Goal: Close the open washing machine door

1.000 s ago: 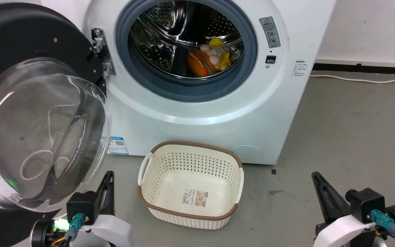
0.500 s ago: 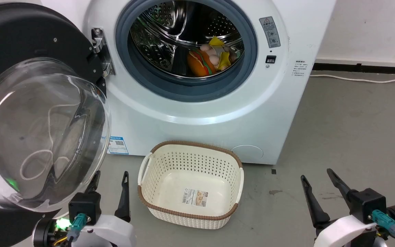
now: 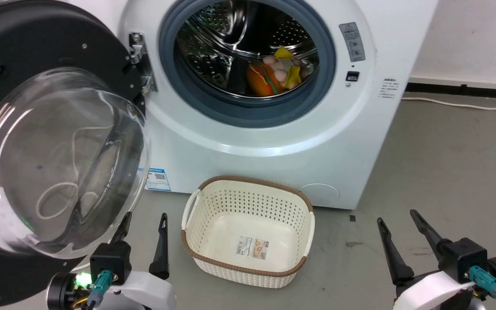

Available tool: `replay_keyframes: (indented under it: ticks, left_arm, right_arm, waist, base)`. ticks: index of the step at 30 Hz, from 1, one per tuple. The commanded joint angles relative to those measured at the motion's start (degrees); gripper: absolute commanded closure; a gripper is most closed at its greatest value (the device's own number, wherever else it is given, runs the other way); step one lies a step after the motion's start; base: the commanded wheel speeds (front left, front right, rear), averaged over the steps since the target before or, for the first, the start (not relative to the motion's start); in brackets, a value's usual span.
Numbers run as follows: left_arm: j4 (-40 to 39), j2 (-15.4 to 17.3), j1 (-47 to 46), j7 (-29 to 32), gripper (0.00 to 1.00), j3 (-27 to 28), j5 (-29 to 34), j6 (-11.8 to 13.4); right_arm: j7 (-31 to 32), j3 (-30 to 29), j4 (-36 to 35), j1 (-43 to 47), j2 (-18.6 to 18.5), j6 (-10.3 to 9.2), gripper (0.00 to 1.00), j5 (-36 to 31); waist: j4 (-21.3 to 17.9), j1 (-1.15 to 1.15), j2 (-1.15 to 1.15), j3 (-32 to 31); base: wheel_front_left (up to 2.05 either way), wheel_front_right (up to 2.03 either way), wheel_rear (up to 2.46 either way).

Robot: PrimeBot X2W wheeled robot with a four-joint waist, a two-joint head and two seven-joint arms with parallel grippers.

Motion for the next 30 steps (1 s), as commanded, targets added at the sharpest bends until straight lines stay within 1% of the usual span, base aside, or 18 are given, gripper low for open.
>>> replay_keyframes:
  ticks: [1, 18, 30]
  left_arm:
    - [-0.1, 0.0, -0.4, -0.6, 0.0, -0.3, -0.5, -0.2]
    - [-0.6, 0.0, -0.1, -2.6, 0.0, -0.8, -1.0, -0.6]
    - [-2.8, 0.0, 0.7, -4.0, 0.0, -0.3, -1.9, 0.5]
  right_arm:
    - [-0.6, 0.1, -0.4, 0.6, 0.1, 0.01, 0.0, 0.6]
    - [-2.6, 2.5, -0.5, 1.2, 0.0, 0.01, 0.0, 0.4]
    - [-4.1, 5.7, 0.2, -0.4, -1.1, 0.02, 0.0, 1.2]
  waist:
    - [0.4, 0.0, 0.0, -0.1]
    - [6.9, 0.0, 0.0, -0.6]
    - [10.2, 0.0, 0.0, 0.1]
  base:
    - [0.0, 0.0, 0.0]
    - [0.0, 0.0, 0.0]
    - [0.0, 0.0, 0.0]
